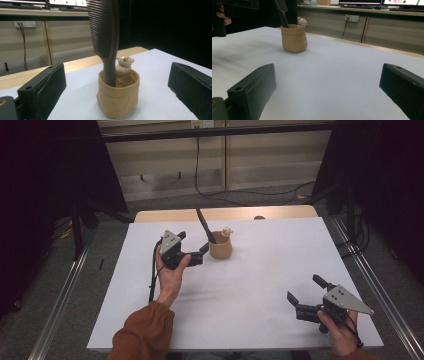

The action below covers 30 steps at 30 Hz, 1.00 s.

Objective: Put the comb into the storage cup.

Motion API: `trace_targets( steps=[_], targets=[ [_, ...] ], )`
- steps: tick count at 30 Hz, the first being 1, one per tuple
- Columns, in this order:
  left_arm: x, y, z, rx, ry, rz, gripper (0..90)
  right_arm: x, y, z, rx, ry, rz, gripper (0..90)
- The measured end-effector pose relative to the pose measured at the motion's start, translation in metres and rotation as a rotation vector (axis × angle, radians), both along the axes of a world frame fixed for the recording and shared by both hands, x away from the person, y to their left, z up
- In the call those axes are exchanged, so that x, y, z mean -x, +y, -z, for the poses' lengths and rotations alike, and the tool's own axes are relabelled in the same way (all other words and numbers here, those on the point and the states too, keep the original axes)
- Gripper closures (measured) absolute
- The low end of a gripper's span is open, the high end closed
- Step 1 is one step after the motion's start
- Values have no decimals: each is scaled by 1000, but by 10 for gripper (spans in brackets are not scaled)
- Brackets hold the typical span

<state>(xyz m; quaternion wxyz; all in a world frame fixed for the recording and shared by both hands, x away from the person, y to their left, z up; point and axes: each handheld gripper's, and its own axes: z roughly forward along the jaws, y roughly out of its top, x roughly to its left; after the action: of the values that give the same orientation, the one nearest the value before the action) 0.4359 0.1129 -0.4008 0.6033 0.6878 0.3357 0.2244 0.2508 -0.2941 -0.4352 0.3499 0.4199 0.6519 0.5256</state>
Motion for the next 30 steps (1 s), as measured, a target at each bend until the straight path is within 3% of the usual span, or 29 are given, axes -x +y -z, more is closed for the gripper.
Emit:
trace_targets(
  steps=[3,8,12,15,16,23,26,28,30],
  targets=[
    [5,1,-1,-11,-18,4,20,0,0,0,1,-1,1,1],
    [14,3,-3,-6,-12,20,21,0,0,0,2,1,4,1],
    [22,6,-4,-8,-31,7,29,-1,1,0,3,1,2,1],
    [26,8,-4,7,-27,-2,30,-2,2,0,5,-1,2,1],
    [27,9,-4,-10,-31,0,30,-2,2,0,3,-2,2,0],
    [37,18,-5,-4,-38,-11,32,-1,3,-1,7,-4,1,1],
    [42,21,-7,3,-28,-40,32,-2,3,-1,8,-5,0,0],
    [46,24,-9,-2,-60,-52,31,-2,2,-1,10,-6,6,0],
    [50,26,-11,1,-61,-56,32,-3,3,-1,11,-7,11,0]
  ],
)
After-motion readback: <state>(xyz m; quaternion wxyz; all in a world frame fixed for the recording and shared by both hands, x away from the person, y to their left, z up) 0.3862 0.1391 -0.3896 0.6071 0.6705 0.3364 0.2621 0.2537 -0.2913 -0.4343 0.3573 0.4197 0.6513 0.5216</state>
